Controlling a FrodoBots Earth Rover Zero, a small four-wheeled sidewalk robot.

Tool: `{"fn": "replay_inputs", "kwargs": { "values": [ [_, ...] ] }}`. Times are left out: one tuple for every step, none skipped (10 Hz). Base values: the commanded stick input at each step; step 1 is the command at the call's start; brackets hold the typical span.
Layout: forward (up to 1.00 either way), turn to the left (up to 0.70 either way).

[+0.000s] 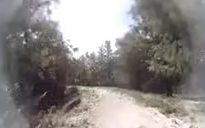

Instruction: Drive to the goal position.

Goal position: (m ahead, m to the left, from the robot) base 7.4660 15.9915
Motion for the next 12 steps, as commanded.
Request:
{"fn": "replay_inputs", "kwargs": {
  "values": [
    [0.70, 0.00],
    [0.70, 0.00],
    [0.70, 0.00],
    [0.70, 0.00],
    [0.70, 0.00],
    [0.70, 0.00],
    [0.70, 0.00],
    [0.70, 0.00],
    [0.70, 0.00],
    [0.70, 0.00],
    [0.70, 0.00],
    [0.70, 0.00]
  ]
}}
